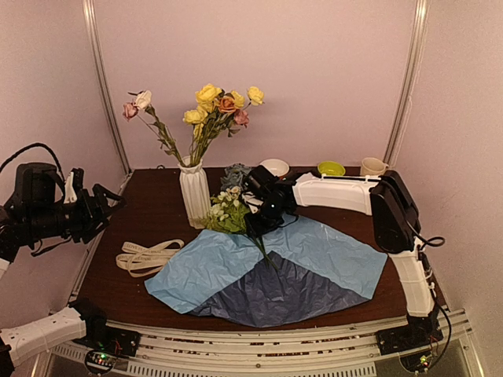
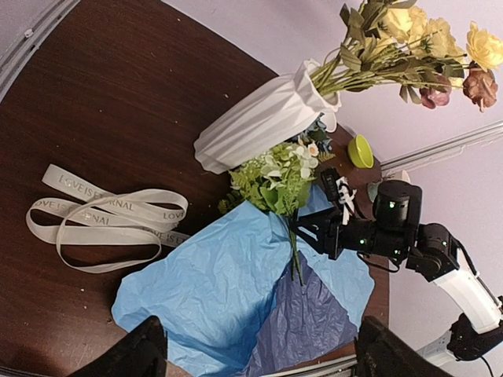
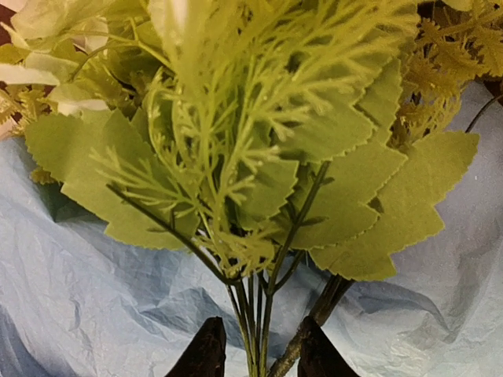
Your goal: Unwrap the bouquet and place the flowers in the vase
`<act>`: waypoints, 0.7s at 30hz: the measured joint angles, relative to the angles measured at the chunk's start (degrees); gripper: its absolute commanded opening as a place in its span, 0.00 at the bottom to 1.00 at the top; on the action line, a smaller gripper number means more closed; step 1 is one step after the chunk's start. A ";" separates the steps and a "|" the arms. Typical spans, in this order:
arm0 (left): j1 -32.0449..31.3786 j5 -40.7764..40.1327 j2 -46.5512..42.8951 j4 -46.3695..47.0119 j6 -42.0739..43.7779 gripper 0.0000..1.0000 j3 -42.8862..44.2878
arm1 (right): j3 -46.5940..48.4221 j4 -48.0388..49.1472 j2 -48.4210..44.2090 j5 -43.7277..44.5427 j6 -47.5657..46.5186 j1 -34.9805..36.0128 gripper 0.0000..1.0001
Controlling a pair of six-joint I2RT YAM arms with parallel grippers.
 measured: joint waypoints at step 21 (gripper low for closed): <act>0.00 0.76 -2.05 -2.14 0.00 0.83 -0.48 | 7.98 -0.98 6.01 -1.49 3.21 -0.50 0.00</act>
